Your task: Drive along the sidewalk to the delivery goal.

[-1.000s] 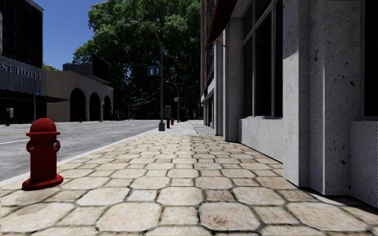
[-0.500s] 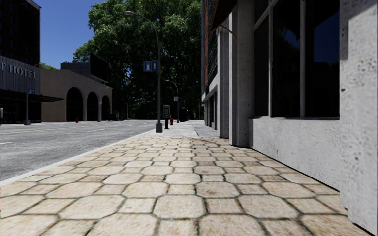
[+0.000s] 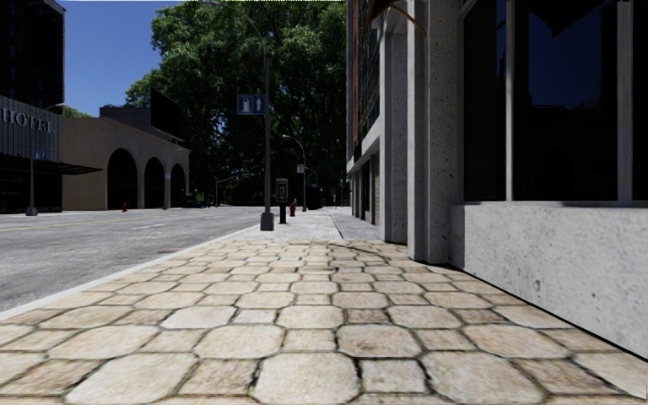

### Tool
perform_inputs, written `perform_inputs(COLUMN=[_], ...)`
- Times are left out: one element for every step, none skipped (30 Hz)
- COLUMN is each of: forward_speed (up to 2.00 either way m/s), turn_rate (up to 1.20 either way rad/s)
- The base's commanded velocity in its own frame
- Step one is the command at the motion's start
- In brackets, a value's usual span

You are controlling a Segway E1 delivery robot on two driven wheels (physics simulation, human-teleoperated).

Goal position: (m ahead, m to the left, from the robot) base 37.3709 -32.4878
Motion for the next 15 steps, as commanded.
perform_inputs(forward_speed=[2.00,2.00,2.00,2.00,2.00,2.00,2.00,2.00,2.00,2.00,2.00,2.00,2.00,2.00,2.00], turn_rate=[0.00,0.00,0.00,0.00,0.00,0.00,0.00,0.00,0.00,0.00,0.00,0.00,0.00,0.00,0.00])
